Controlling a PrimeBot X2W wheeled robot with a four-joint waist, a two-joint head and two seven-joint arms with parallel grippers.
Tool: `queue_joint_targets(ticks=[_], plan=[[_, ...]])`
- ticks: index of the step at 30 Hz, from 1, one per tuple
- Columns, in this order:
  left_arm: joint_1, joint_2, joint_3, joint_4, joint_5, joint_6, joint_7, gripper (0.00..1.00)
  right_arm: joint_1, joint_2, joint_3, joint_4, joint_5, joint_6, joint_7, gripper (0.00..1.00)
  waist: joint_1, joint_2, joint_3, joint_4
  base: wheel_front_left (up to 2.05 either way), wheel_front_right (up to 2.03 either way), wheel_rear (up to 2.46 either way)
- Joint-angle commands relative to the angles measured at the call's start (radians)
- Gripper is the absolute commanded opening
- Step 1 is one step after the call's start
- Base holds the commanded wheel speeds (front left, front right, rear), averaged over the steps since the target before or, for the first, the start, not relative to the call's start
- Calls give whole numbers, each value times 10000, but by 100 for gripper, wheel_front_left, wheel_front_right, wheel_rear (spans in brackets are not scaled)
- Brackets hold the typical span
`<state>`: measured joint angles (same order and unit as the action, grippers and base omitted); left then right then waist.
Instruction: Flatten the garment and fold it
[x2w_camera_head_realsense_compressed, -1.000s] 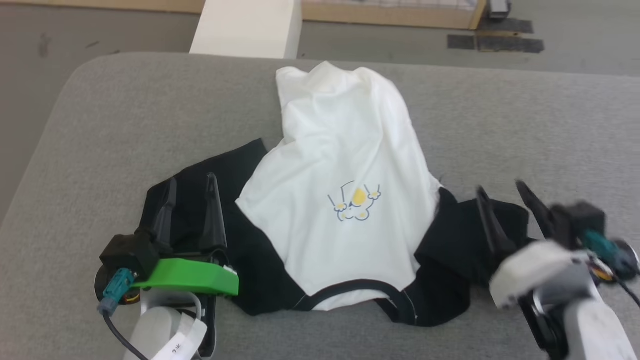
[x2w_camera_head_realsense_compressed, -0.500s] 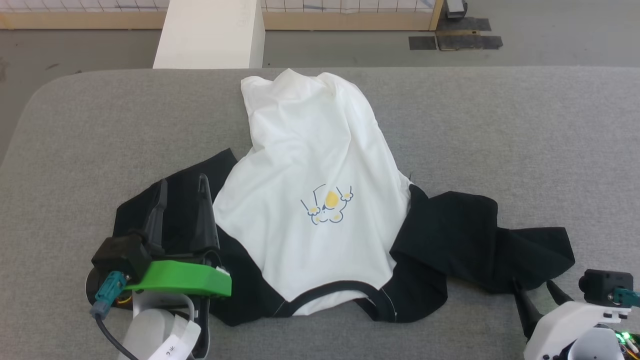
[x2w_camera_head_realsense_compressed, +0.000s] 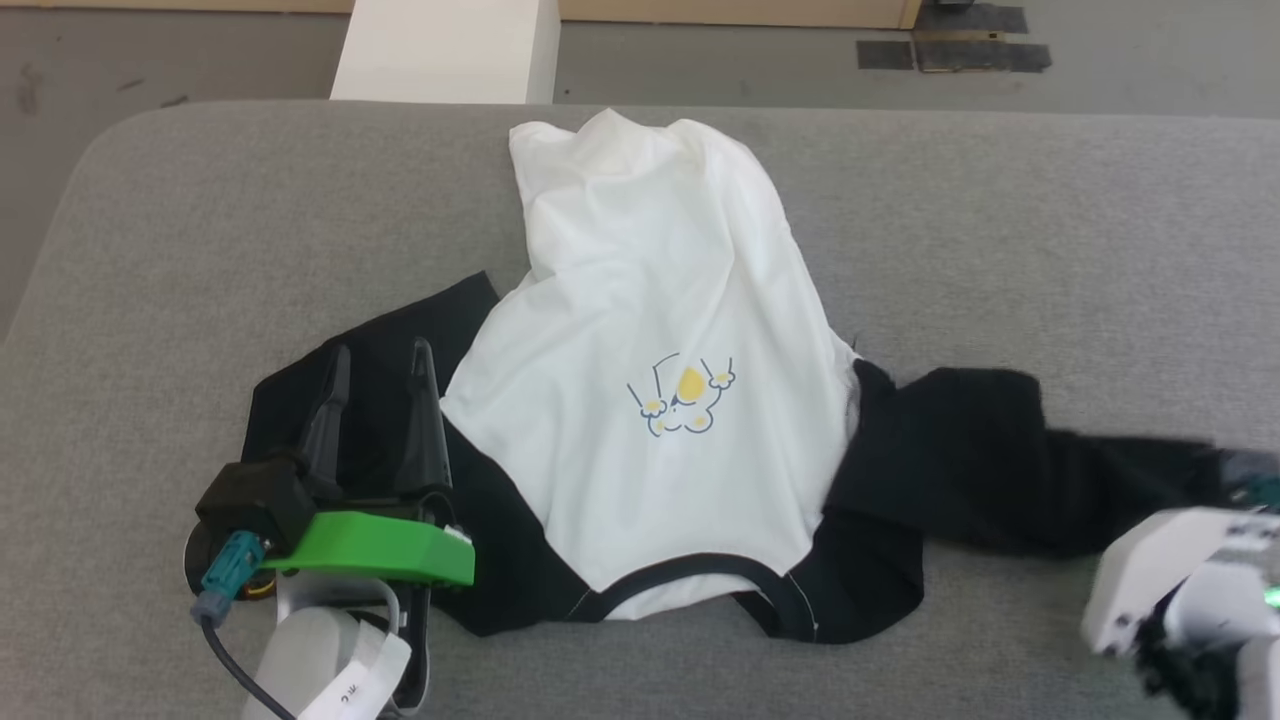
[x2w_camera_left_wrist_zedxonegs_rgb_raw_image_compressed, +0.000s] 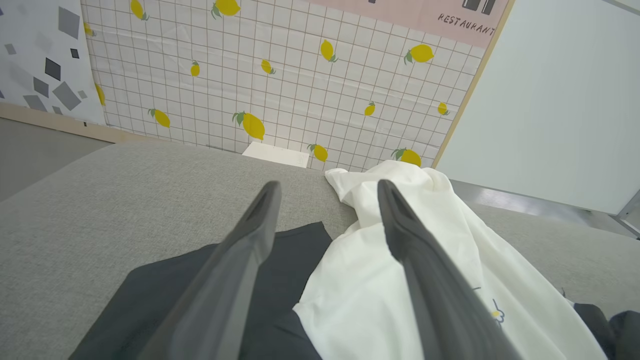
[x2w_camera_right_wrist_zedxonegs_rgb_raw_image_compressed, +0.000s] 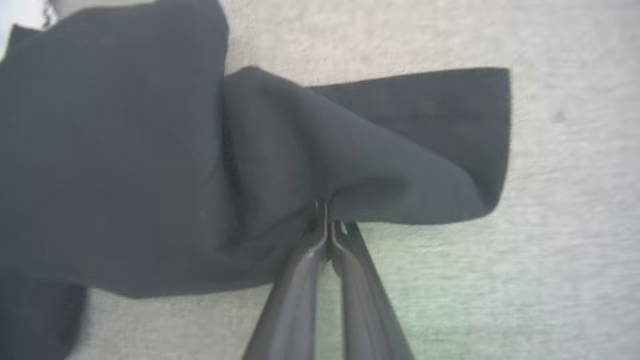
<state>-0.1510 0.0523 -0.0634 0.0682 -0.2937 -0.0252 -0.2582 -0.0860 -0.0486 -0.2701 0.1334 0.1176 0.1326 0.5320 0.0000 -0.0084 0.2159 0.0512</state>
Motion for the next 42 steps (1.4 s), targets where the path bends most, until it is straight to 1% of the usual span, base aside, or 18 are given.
queue_joint_targets(ticks=[1,3,5,8,10,13,16,19,20,21,22,25,28,32,37,42], plan=[[-190,-20,-55,-5,-75,37,-36,100,-413,-17,-400,-75,-336,-19,-8,0,0,81,149,151,0,0,0],[-258,-20,-113,-20,-113,52,-36,100,-1012,-80,-1009,-243,-1006,-19,-93,0,0,81,260,244,0,0,0],[-326,-20,-168,-30,-133,58,-36,100,-1741,-350,-1532,-249,-1505,-19,-219,0,0,81,391,335,0,0,0],[-462,-20,-262,-28,-148,49,-36,100,-2906,-1133,-2020,309,-2076,-19,-481,0,0,81,638,511,0,0,0],[-566,-20,-308,-15,-146,44,-36,100,-3574,-1696,-2088,790,-2520,-19,-753,0,0,81,816,624,0,0,0],[-725,-20,-398,10,-150,31,-36,100,-4375,-2322,-1955,1686,-2909,-19,-1186,0,0,81,1022,808,0,0,0],[-881,-20,-444,8,-172,38,-36,100,-4976,-2579,-1647,2645,-2949,-19,-1418,0,0,81,1226,956,0,0,0],[-932,-20,-455,23,-151,56,-36,100,-5331,-2594,-1387,3392,-2840,-19,-1622,0,0,81,1293,1008,0,0,0],[-940,-20,-459,46,-136,52,-36,100,-5391,-2555,-1308,3682,-2756,-19,-1685,33,0,81,1285,1021,0,0,0],[-937,-20,-446,54,-132,55,-36,100,-5389,-2521,-1248,3858,-2690,-19,-1702,91,0,81,1264,1022,0,0,0],[-921,-20,-413,53,-137,67,-36,100,-5381,-2443,-1277,4027,-2593,-19,-1688,100,0,81,1213,1010,0,0,0],[-788,-20,-314,119,-103,62,-36,100,-5053,-2199,-1302,4144,-2450,-19,-1801,100,0,81,906,959,0,0,0],[-551,-20,-124,198,-18,32,-36,100,-4308,-1836,-1121,3607,-2197,-19,-2225,100,0,81,448,849,0,0,0],[-102,-20,132,280,119,-22,-36,100,-2978,-1393,-694,2329,-1618,-19,-2911,100,0,81,-191,604,0,0,0],[480,6,404,348,333,-140,-36,100,-1077,-702,74,168,-745,-19,-3974,100,0,81,-818,242,0,0,0],[1013,210,436,485,495,-211,-28,100,357,-233,645,-1393,-392,-19,-4913,100,0,81,-1196,12,0,0,0]])
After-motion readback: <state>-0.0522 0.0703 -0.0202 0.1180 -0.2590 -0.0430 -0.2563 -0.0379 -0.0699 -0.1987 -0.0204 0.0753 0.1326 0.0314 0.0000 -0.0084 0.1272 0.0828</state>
